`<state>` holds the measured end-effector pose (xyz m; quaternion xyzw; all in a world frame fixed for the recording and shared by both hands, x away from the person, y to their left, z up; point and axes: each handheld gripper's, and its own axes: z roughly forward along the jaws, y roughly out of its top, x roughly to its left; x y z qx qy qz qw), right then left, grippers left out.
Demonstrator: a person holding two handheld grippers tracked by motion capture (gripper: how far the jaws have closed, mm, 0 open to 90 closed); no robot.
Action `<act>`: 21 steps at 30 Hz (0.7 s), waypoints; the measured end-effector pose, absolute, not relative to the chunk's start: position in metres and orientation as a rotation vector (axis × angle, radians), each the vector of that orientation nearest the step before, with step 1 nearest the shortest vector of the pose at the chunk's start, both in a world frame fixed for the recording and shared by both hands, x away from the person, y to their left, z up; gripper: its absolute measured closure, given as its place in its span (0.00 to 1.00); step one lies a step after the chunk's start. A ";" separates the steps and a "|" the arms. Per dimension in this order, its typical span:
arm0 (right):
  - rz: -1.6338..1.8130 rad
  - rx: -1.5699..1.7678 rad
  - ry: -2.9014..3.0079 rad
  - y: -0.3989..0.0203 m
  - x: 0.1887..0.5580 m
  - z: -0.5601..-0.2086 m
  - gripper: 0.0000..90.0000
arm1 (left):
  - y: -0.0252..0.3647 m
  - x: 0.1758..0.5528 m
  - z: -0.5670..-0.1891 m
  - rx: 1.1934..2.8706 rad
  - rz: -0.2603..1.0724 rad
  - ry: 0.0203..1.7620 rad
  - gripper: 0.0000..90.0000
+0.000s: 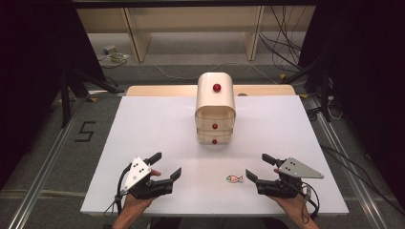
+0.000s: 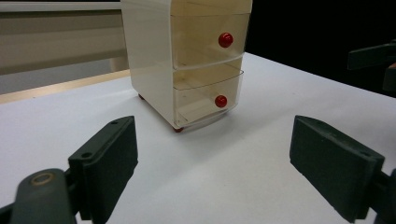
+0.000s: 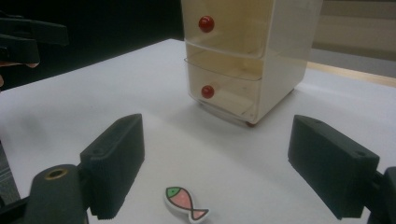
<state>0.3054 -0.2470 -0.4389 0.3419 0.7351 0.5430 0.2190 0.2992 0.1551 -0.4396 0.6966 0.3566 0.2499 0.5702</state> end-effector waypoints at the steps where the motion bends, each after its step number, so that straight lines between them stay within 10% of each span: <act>1: 1.502 0.947 2.033 -0.247 0.305 -0.439 0.22 | 0.155 0.299 -0.440 1.635 0.586 0.837 0.16; 21: 1.495 0.943 2.012 -0.248 0.305 -0.438 0.23 | 0.153 0.298 -0.438 1.651 0.619 0.818 0.16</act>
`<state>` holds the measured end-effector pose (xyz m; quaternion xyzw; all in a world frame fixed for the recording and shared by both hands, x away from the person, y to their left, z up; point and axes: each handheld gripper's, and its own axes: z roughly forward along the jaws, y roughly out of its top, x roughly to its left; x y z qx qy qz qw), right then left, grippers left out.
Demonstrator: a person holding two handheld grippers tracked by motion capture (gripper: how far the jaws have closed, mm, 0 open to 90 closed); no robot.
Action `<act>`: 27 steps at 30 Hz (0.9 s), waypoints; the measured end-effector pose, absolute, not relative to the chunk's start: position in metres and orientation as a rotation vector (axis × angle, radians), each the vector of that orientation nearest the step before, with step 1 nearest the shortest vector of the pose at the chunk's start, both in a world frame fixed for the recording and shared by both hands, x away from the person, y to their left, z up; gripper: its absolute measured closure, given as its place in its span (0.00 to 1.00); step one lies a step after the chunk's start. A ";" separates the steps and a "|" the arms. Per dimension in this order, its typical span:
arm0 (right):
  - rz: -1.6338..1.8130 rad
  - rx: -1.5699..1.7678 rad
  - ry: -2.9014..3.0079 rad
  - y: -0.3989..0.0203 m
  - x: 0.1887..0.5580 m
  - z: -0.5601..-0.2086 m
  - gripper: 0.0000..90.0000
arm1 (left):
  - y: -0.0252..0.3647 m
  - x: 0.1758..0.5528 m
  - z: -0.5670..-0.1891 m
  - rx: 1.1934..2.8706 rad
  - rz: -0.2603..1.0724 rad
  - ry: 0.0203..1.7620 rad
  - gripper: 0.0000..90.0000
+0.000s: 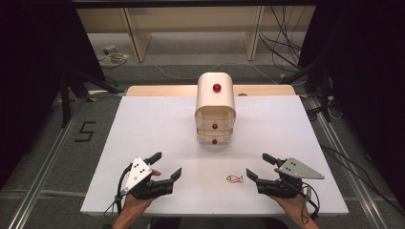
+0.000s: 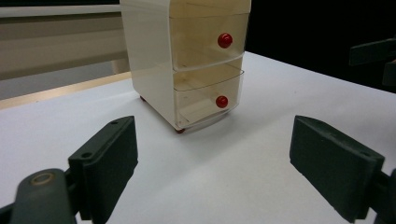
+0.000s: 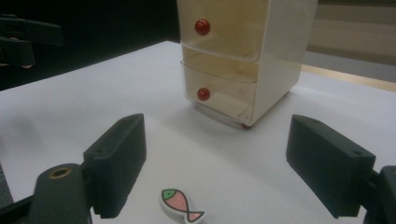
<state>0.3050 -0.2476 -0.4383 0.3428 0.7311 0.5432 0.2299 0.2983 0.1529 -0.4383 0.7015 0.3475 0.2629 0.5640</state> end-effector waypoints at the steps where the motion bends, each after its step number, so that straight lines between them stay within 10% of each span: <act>1: 1.494 0.944 2.008 -0.248 0.305 -0.438 0.23 | 0.152 0.298 -0.438 1.657 0.627 0.814 0.16; 27: 1.502 0.945 1.992 -0.248 0.303 -0.437 0.24 | 0.138 0.304 -0.426 1.701 0.708 0.755 0.17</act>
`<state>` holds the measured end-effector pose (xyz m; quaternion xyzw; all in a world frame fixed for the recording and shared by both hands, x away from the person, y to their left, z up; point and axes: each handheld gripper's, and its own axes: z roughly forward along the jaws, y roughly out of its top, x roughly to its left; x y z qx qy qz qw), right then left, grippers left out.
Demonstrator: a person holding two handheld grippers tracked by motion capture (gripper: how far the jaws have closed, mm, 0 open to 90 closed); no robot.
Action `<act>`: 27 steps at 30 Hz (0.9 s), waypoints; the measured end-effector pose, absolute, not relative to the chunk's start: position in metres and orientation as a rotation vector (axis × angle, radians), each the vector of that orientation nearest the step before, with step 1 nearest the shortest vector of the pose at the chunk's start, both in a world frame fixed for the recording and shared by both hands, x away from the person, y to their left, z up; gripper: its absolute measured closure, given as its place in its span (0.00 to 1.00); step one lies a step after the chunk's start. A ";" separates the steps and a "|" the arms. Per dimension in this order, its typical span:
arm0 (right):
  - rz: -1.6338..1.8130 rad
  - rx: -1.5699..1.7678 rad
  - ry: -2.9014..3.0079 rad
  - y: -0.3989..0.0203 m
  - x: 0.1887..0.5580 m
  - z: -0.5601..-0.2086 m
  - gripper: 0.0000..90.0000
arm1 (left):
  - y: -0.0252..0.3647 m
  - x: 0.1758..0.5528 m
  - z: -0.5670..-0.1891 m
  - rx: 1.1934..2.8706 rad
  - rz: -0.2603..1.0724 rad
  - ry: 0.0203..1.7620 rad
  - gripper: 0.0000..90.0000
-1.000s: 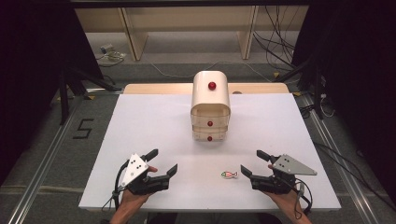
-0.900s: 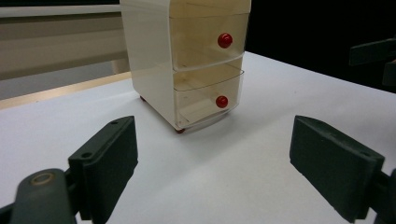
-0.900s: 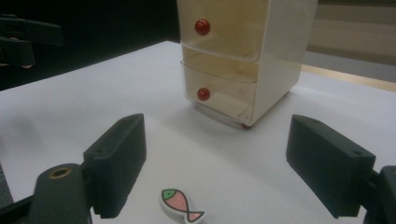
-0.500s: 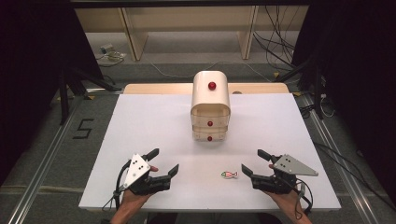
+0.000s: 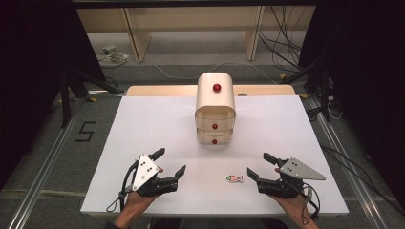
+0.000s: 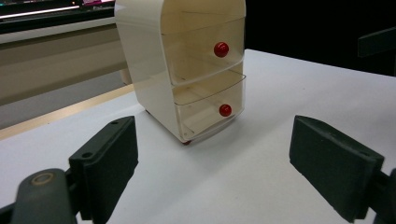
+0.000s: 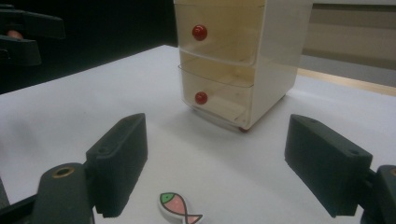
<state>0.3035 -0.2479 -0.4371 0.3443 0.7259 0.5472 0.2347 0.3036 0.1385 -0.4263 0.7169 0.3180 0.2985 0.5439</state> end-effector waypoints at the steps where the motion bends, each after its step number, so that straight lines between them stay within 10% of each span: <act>1: 1.500 0.947 1.993 -0.248 0.303 -0.437 0.25 | 0.137 0.304 -0.426 1.702 0.715 0.754 0.17; 27: 1.502 0.945 2.002 -0.246 0.303 -0.438 0.25 | 0.096 0.322 -0.418 1.784 0.941 0.585 0.17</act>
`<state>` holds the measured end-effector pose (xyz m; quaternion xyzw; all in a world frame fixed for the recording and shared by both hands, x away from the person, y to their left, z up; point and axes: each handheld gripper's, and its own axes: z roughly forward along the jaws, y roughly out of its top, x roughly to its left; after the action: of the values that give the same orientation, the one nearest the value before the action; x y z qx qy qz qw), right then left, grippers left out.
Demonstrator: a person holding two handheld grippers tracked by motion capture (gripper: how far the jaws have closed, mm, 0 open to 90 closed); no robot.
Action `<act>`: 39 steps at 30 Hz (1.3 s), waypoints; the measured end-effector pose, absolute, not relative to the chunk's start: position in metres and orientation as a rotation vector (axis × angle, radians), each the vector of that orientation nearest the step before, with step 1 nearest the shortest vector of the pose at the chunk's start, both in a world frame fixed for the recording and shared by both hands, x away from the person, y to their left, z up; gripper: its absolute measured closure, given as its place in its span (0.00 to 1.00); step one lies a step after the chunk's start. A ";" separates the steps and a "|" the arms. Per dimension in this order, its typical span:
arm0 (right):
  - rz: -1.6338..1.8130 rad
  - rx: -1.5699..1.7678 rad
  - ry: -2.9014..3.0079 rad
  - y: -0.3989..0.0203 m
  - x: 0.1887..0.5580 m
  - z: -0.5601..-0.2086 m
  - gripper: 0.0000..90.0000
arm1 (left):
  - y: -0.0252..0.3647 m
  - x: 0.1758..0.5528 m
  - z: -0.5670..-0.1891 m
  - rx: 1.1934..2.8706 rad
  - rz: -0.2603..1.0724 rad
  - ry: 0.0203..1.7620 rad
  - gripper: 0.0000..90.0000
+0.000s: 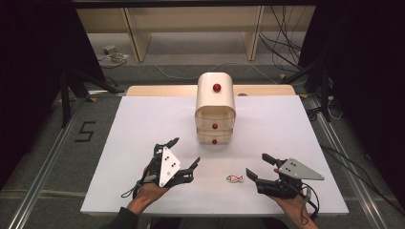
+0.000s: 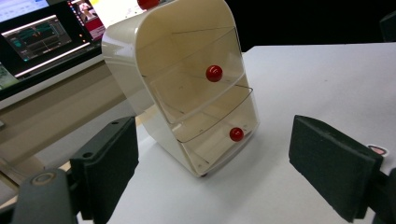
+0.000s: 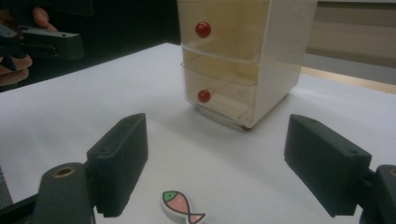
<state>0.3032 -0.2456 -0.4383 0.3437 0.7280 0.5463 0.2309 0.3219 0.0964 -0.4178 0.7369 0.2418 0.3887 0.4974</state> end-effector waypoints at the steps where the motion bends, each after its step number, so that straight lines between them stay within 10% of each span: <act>1: 1.502 0.945 2.002 -0.246 0.303 -0.438 0.25 | 0.095 0.323 -0.418 1.776 0.946 0.587 0.17; 39: 1.494 0.939 2.015 -0.245 0.304 -0.440 0.25 | 0.048 0.352 -0.431 1.810 1.192 0.416 0.23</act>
<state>0.3045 -0.2446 -0.4401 0.3412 0.7323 0.5429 0.2294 0.3518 0.0476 -0.4309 0.7323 0.1683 0.4821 0.4505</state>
